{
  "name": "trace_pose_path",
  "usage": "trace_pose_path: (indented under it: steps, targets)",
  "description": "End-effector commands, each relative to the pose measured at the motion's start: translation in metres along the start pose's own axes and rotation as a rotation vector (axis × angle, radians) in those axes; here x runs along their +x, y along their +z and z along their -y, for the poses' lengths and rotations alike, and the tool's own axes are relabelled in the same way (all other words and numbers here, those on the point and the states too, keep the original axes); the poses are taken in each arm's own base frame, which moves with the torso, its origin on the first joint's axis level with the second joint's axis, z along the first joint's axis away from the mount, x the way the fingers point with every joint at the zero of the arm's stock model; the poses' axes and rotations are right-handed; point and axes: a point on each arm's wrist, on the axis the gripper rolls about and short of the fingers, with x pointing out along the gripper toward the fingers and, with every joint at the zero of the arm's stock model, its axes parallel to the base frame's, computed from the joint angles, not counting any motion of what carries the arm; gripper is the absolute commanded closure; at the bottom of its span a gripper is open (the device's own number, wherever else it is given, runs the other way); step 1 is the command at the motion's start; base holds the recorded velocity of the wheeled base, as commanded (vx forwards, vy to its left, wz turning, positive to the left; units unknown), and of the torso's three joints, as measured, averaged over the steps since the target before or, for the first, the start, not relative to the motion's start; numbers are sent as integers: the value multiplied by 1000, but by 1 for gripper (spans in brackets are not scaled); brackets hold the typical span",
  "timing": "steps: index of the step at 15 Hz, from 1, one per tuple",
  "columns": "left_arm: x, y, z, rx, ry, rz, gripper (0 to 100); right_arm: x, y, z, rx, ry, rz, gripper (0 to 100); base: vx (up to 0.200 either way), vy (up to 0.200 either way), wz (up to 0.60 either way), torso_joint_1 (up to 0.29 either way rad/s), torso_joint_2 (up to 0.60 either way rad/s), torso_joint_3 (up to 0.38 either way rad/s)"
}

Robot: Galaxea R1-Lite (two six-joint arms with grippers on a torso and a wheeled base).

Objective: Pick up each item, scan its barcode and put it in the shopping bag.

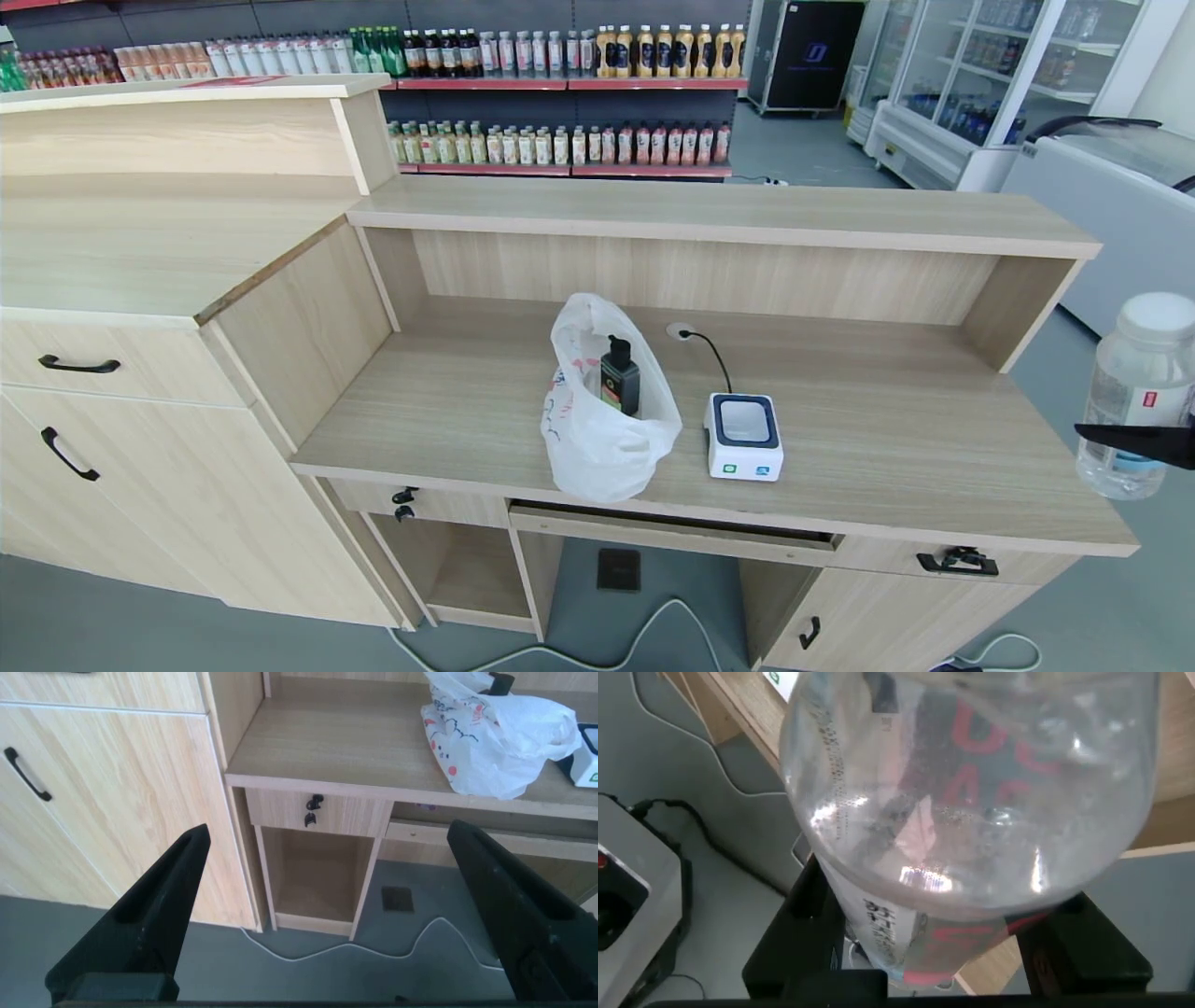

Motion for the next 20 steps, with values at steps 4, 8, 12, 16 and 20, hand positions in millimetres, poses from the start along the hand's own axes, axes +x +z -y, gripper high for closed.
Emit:
trace_pose_path:
  steps: [4,8,12,16,20]
  targets:
    - [0,0,0,0,1,0,0,7,-3,9,-6,-16,4,100,0,0,450,1,1,1]
    - [0,0,0,0,0,0,0,29,-17,17,-89,33,4,100,0,0,0,0,0,0]
    - [0,0,0,0,0,2,0,58,-27,30,-216,97,65,100,0,0,0,0,0,0]
    - [0,0,0,0,1,0,0,83,-25,38,-271,125,133,100,0,0,0,0,0,0]
    - [0,0,0,0,0,0,0,117,-24,46,-380,111,216,100,0,0,0,0,0,0]
